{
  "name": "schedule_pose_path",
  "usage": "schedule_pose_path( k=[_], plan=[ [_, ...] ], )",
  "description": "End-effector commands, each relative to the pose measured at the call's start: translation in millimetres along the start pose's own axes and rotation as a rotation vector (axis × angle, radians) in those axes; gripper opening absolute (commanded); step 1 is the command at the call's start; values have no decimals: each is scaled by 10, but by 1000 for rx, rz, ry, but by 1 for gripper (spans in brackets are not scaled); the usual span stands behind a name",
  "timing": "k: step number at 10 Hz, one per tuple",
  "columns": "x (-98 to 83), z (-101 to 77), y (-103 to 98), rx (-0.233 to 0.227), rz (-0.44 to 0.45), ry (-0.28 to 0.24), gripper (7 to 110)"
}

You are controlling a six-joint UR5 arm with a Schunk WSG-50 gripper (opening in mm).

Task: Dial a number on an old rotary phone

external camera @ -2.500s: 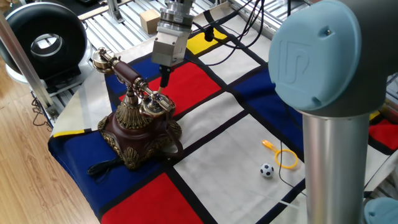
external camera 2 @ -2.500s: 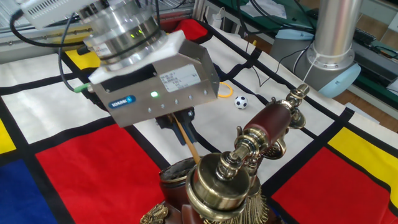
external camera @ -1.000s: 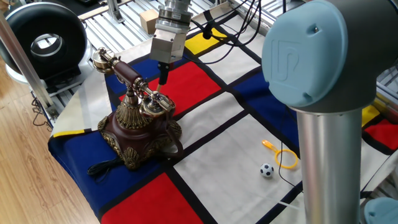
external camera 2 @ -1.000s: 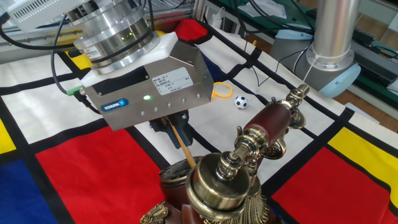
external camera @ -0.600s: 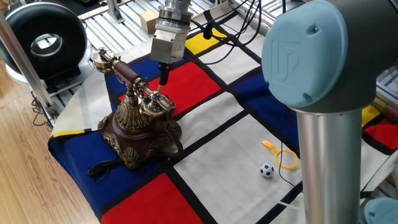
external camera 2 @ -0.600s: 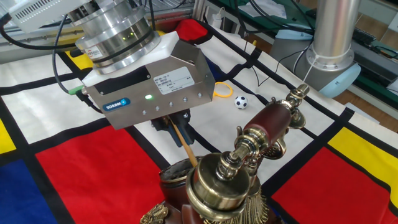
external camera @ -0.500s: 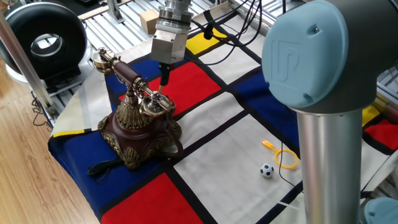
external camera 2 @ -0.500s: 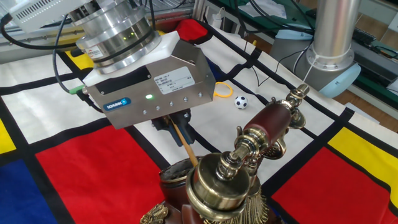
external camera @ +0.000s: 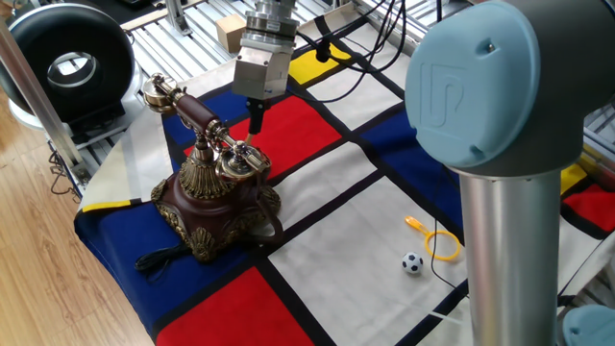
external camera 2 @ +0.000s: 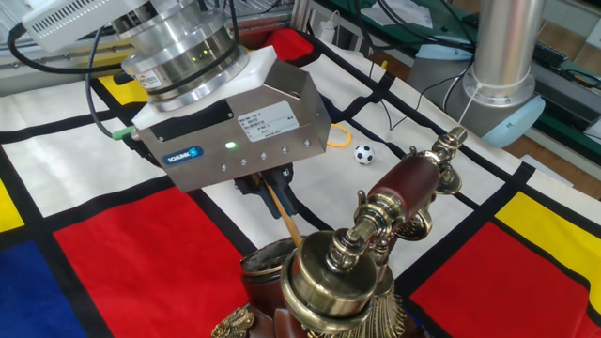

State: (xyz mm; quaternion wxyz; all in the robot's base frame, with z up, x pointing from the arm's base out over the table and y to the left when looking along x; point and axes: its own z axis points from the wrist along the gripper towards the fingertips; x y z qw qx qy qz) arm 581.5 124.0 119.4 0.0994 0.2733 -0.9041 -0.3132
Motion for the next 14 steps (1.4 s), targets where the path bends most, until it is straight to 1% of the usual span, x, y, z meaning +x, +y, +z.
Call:
schedule_pose_path(
  k=[1,6,8,11,14],
  plan=[
    [-38,-12,17,-8,-2,-13,7],
    [-82,31,9,-14,-2,-18,7],
    [-82,-14,-11,-14,-5,-20,7],
    [-134,6,-24,-7,0,-31,7],
    [-152,8,-10,-12,2,-37,7]
  ],
)
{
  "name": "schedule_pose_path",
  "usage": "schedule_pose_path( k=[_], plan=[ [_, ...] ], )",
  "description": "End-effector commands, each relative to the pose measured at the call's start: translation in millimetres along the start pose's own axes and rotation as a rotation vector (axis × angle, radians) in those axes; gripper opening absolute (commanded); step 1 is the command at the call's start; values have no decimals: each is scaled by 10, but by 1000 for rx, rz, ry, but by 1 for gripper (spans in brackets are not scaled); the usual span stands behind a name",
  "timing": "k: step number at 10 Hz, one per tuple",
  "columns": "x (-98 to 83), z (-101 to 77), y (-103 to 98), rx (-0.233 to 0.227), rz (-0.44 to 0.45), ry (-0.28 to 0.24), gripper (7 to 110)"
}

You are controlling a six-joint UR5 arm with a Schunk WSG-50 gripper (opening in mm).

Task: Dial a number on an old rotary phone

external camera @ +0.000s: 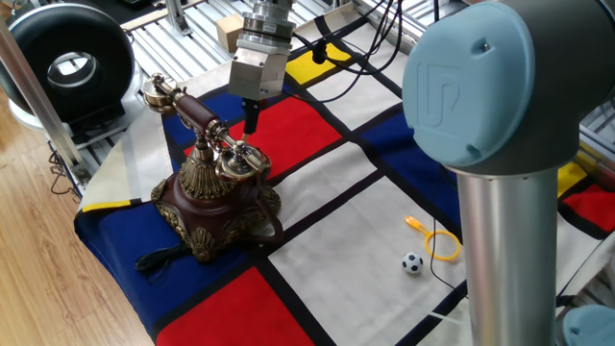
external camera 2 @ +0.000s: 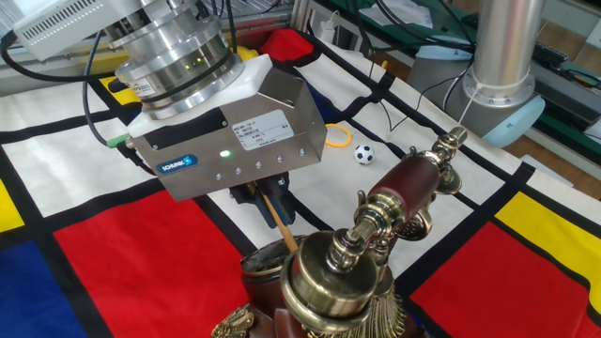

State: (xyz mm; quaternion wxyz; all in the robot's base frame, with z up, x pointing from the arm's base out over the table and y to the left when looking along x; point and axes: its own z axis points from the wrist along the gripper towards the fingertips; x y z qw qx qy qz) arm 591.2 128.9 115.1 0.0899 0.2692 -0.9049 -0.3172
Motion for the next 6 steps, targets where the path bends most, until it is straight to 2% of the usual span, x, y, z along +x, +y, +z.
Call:
schedule_pose_path(
  k=[1,6],
  plan=[
    [-54,-15,31,-11,0,-18,7],
    [-94,-10,11,-6,7,-25,7]
  ],
)
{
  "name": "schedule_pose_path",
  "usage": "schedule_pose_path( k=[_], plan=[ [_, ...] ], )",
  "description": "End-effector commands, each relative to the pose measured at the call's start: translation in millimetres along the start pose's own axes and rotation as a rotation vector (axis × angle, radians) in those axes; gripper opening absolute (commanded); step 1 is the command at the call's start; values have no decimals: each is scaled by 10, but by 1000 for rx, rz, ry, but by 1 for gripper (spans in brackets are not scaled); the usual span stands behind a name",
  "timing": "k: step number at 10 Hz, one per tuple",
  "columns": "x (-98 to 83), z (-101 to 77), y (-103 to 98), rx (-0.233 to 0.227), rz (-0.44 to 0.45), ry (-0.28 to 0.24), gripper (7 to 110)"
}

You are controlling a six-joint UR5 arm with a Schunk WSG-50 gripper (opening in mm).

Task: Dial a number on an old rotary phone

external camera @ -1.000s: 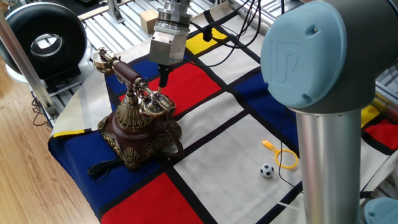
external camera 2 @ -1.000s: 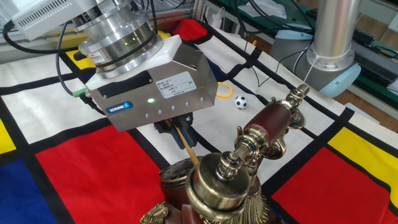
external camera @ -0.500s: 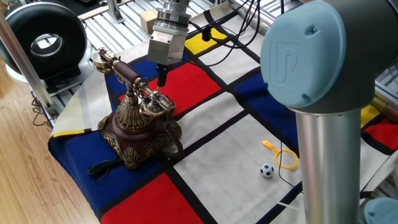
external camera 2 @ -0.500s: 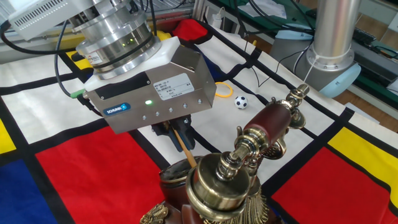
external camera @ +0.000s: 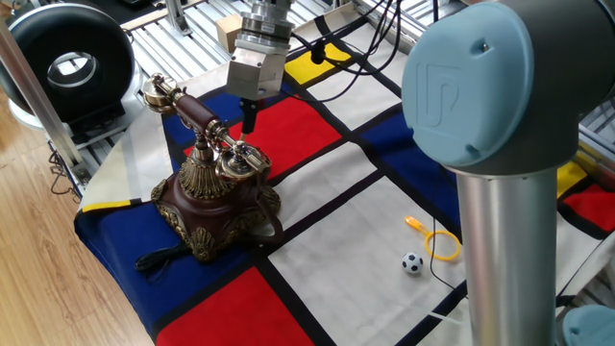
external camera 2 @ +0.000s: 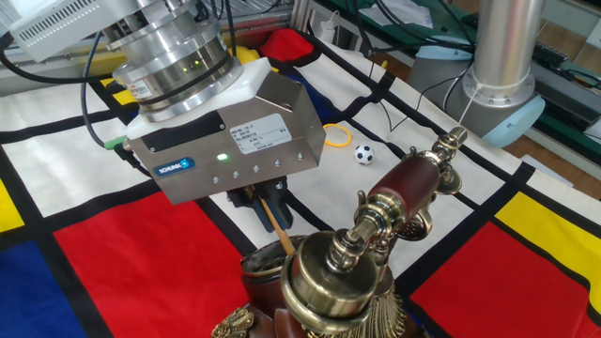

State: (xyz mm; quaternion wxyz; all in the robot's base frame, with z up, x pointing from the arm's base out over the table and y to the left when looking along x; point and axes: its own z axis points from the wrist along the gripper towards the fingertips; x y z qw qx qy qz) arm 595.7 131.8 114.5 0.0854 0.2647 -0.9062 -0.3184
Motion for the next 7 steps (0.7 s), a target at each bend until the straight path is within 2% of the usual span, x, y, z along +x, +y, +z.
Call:
schedule_pose_path(
  k=[1,4,7],
  plan=[
    [-40,-19,10,-6,1,-13,7],
    [-33,-77,-9,-20,-4,-15,7],
    [-92,-43,-20,-19,7,-27,7]
  ],
)
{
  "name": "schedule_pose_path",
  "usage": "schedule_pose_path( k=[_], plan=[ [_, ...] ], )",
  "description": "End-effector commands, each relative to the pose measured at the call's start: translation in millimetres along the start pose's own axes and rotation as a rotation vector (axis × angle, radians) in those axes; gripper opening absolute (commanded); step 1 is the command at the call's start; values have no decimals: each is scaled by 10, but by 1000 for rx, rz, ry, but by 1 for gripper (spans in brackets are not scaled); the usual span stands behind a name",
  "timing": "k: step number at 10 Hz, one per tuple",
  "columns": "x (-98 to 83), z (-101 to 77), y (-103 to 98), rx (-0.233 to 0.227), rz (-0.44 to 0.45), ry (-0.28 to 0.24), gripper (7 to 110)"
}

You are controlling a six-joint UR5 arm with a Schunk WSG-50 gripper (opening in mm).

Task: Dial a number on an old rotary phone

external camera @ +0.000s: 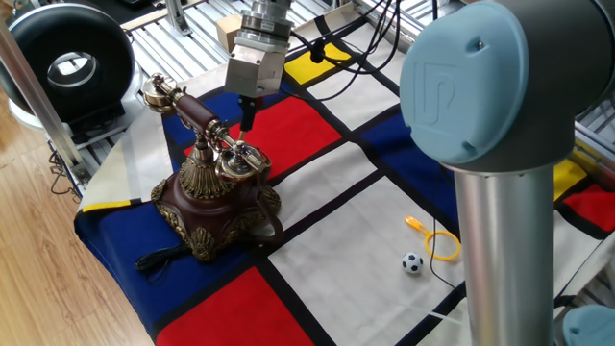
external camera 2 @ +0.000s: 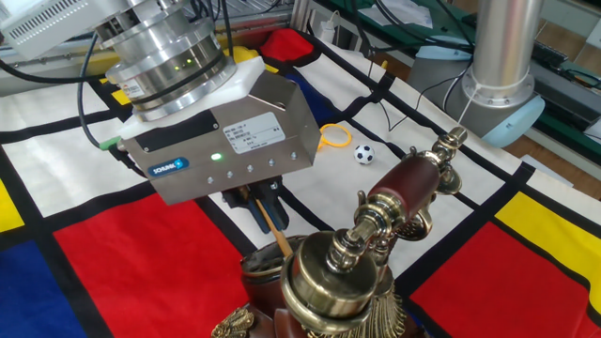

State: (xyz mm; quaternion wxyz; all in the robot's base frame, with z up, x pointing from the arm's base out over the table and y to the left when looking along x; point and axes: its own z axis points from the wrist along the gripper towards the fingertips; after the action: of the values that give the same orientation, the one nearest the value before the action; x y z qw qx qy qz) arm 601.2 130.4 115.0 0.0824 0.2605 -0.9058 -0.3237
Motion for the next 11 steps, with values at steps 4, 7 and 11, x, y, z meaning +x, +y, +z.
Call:
schedule_pose_path(
  k=[4,7,11],
  plan=[
    [-76,2,3,-13,7,-21,7],
    [-58,-73,-54,-16,-1,-17,7],
    [-132,-21,-66,-12,6,-33,7]
  ],
)
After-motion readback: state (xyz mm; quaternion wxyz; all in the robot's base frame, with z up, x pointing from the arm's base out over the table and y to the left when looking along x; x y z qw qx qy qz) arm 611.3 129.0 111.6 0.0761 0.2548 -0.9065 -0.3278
